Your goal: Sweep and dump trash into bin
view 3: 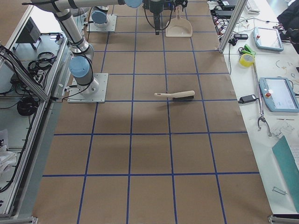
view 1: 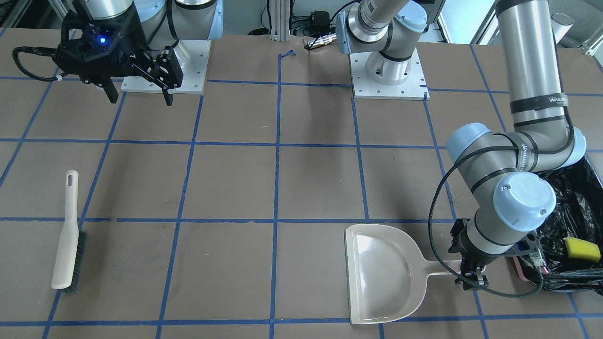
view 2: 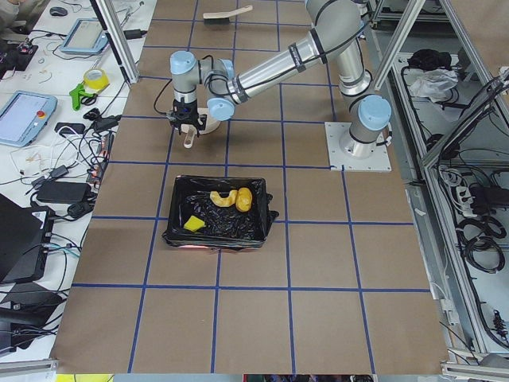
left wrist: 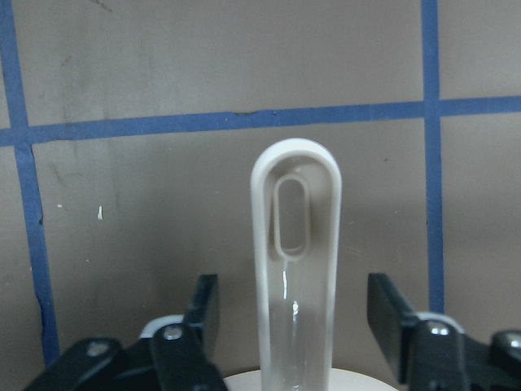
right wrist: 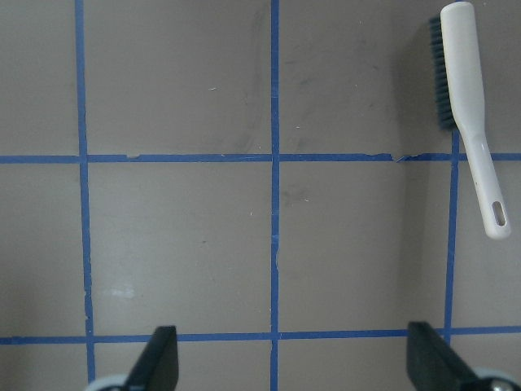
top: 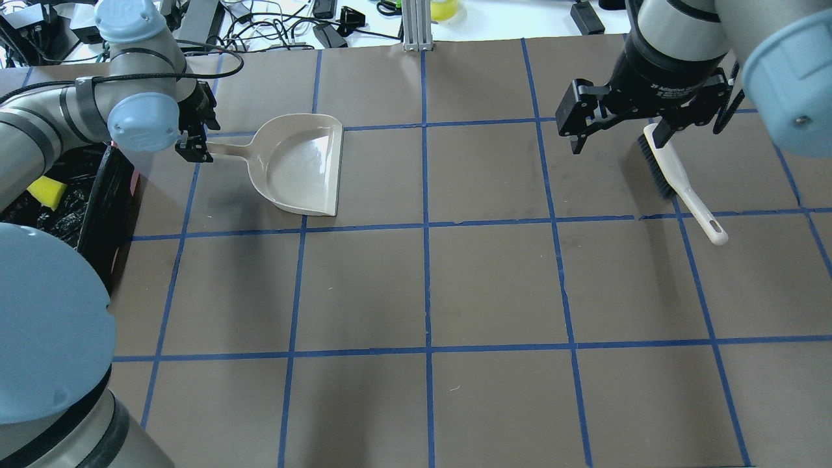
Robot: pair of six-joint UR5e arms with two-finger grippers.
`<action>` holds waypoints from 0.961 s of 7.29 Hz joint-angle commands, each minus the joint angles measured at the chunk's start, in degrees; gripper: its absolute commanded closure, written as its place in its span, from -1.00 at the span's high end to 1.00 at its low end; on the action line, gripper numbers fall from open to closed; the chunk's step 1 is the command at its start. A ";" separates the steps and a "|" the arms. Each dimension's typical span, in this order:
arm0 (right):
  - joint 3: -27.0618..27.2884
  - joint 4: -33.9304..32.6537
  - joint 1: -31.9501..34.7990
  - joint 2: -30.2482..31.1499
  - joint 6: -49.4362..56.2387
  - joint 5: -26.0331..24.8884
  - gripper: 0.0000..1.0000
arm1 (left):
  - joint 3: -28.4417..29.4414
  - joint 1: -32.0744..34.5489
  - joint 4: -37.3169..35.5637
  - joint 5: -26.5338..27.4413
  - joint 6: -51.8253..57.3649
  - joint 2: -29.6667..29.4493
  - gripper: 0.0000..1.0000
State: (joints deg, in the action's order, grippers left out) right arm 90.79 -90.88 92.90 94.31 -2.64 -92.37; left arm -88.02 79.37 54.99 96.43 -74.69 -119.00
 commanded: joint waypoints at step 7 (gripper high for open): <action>0.00 0.00 0.00 0.00 0.09 0.00 1.00 | 0.31 0.97 14.30 -16.13 51.57 18.96 1.00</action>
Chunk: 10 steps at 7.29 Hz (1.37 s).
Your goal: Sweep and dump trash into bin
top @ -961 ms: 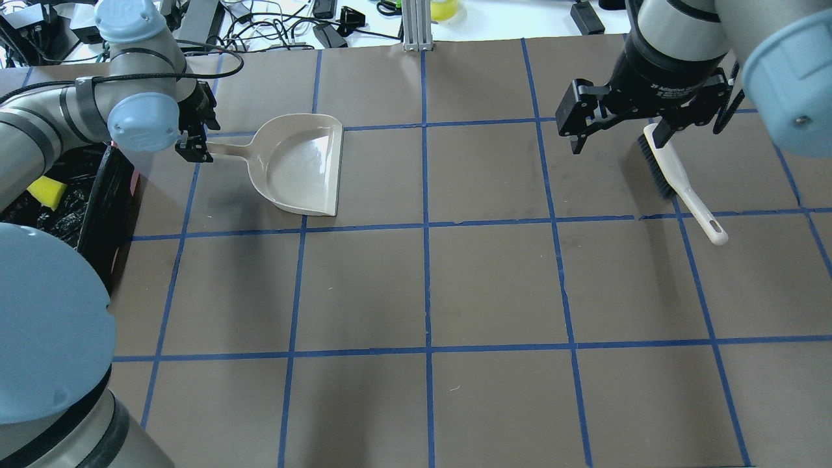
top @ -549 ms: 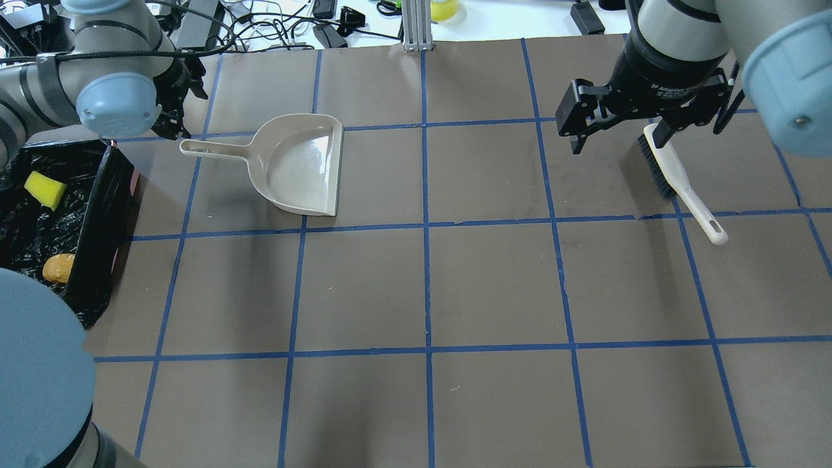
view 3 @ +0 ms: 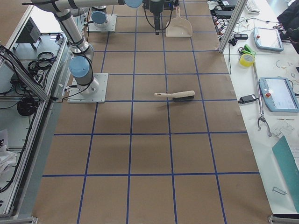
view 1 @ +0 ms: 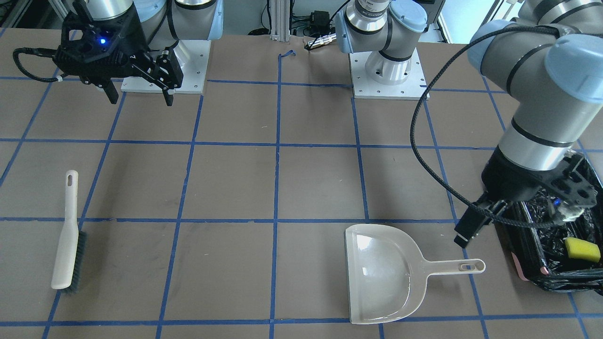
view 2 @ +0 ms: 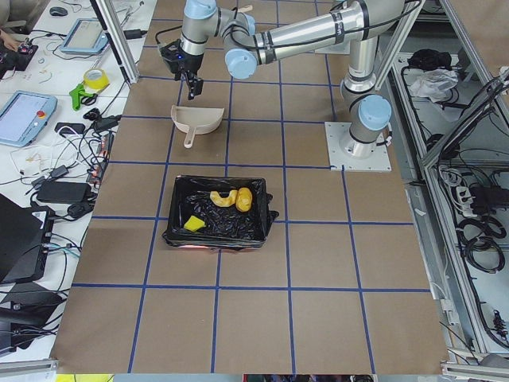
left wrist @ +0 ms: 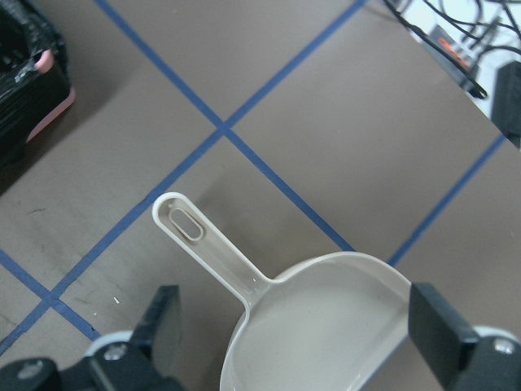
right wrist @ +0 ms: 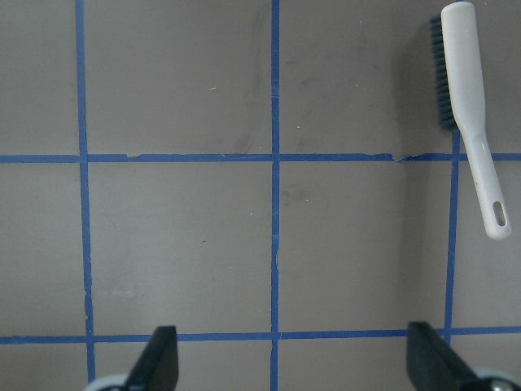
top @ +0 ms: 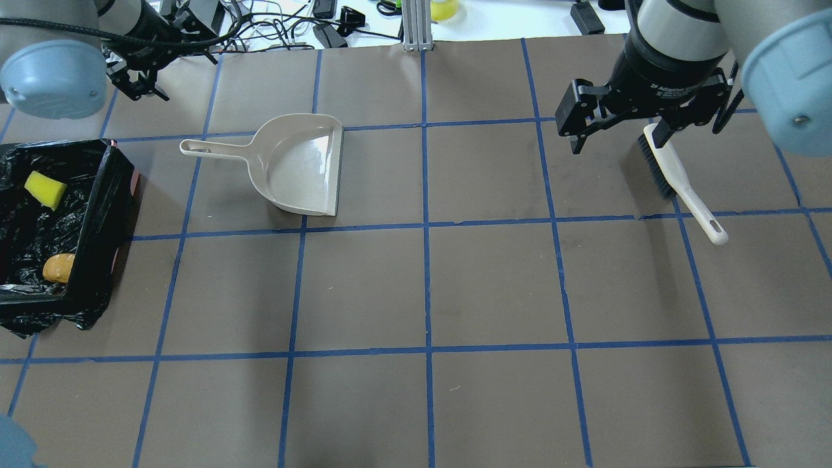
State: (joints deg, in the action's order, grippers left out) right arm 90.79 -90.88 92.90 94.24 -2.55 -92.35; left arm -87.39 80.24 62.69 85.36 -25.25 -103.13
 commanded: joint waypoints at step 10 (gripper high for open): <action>0.79 0.18 -0.17 0.33 1.15 -0.20 1.00 | -6.66 6.33 24.83 2.01 23.04 16.81 1.00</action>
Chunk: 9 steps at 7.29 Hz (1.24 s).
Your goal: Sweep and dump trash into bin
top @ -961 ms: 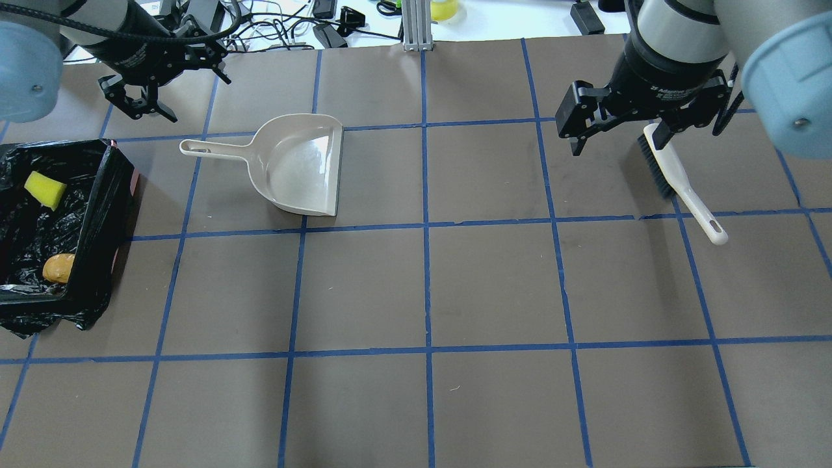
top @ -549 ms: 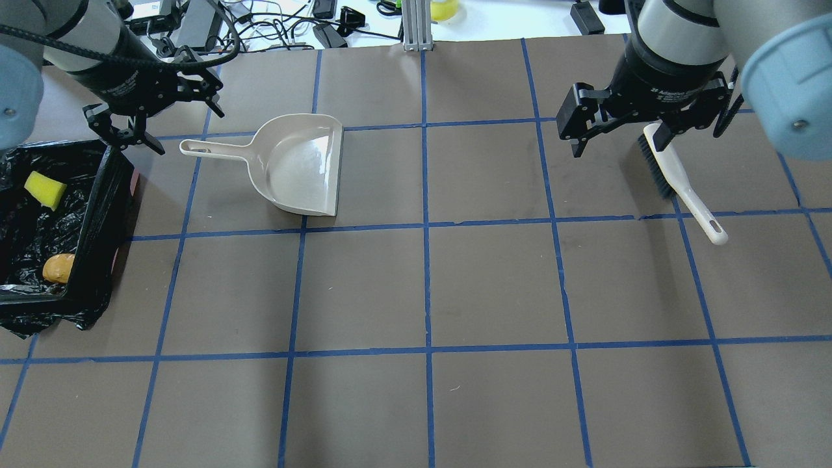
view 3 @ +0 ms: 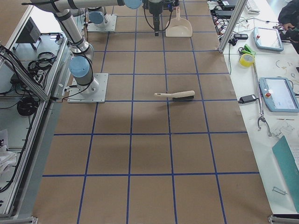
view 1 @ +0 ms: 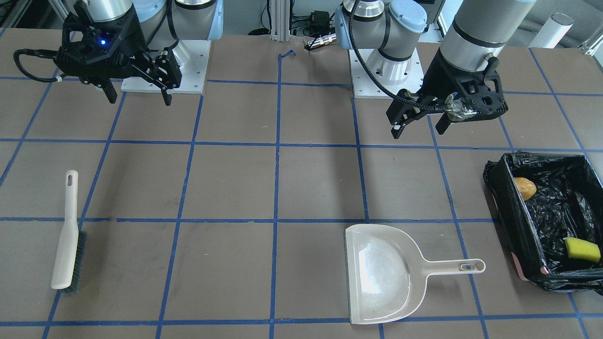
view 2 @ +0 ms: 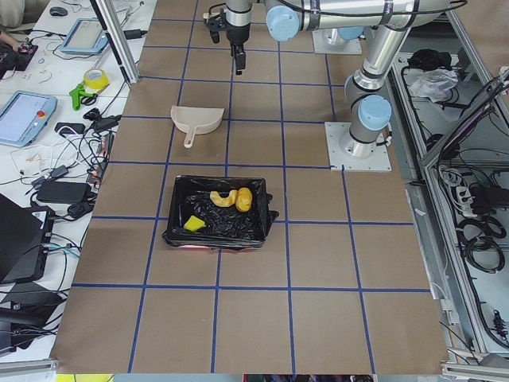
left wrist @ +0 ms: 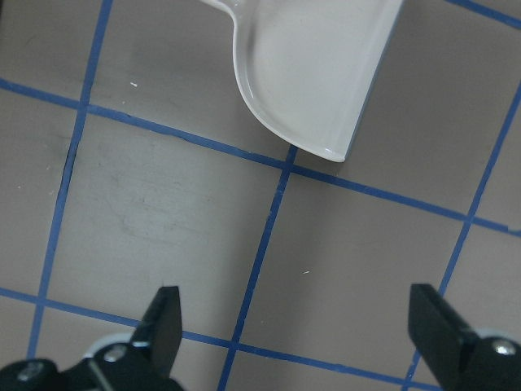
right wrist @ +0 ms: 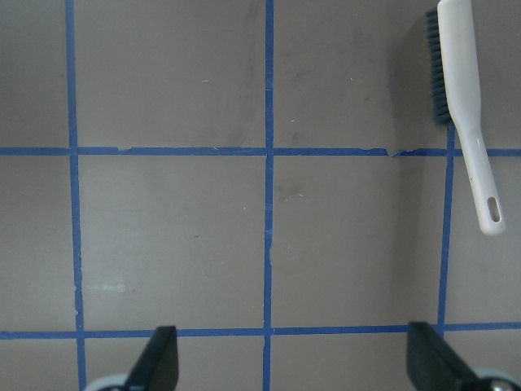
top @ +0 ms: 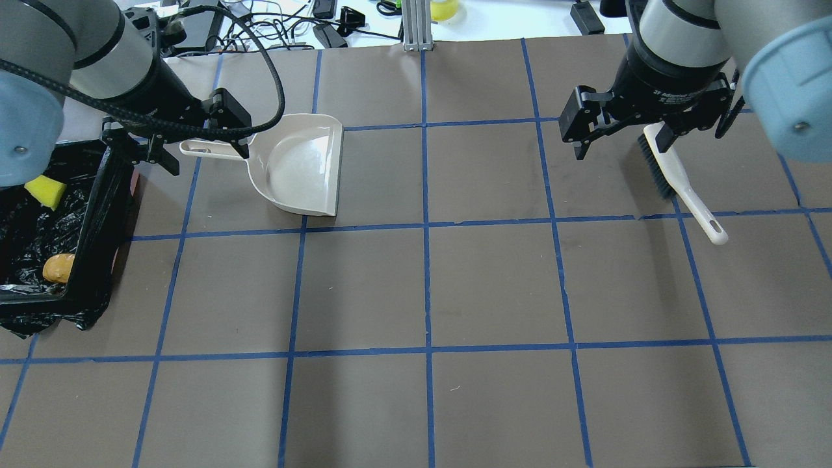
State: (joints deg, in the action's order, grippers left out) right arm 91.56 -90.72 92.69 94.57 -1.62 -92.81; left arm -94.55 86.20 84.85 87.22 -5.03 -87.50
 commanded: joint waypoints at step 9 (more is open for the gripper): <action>-0.07 -0.07 0.04 -0.27 -0.93 0.34 1.00 | 0.50 4.06 3.40 2.78 5.82 1.19 1.00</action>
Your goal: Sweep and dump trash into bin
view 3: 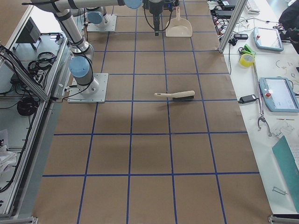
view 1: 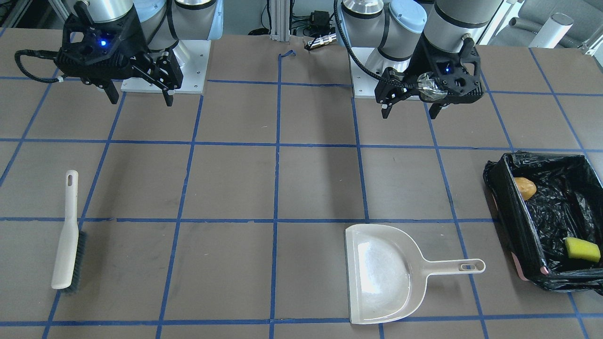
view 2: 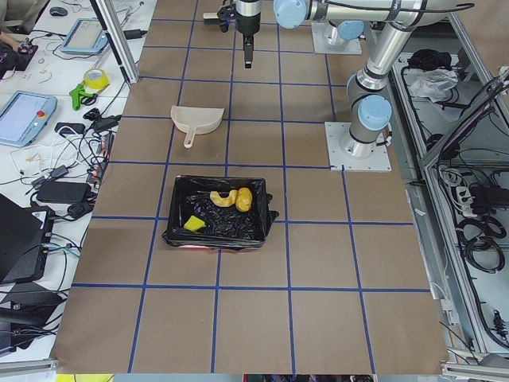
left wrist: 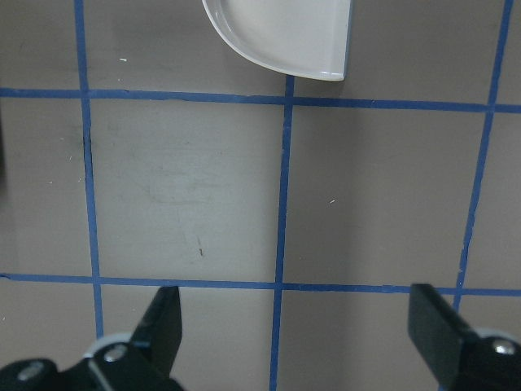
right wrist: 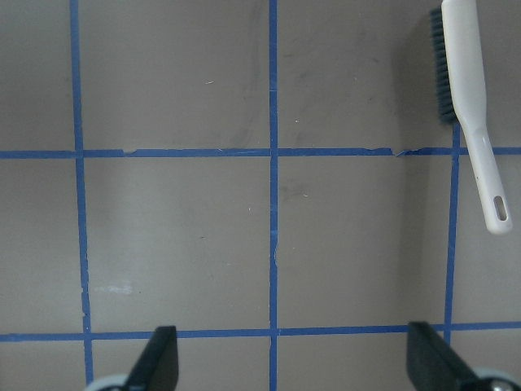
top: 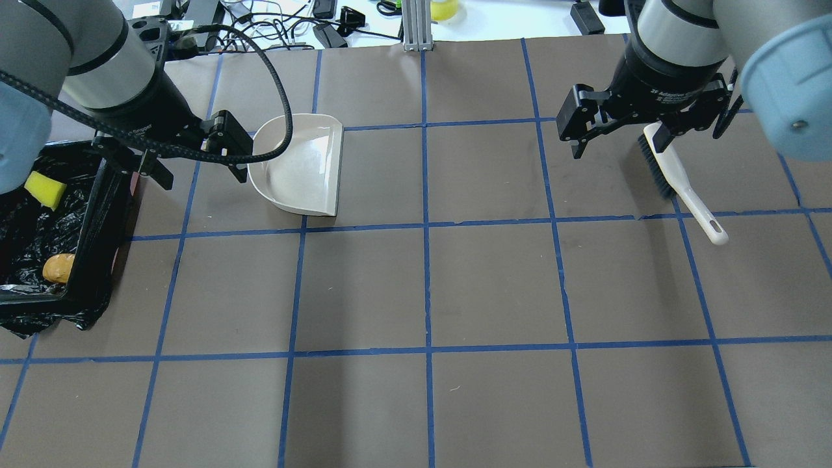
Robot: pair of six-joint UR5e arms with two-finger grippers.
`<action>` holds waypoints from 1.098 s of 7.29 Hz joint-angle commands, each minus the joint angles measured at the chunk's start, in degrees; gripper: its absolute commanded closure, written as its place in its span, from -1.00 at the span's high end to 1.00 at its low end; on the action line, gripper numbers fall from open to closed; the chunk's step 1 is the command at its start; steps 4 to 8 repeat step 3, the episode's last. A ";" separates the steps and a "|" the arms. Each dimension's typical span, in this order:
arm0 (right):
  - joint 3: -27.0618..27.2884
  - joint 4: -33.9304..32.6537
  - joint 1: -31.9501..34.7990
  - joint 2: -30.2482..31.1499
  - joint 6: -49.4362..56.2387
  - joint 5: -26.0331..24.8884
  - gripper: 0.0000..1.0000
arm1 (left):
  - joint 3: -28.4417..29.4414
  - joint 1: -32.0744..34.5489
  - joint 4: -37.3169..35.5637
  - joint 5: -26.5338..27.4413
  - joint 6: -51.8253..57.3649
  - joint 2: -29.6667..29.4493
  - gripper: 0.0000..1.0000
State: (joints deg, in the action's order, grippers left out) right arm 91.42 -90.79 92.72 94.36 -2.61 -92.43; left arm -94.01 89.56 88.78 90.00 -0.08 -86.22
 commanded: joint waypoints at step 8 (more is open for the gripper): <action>0.07 0.00 0.00 -0.05 0.59 -0.12 1.00 | -0.04 0.79 -0.45 0.00 0.78 0.35 1.00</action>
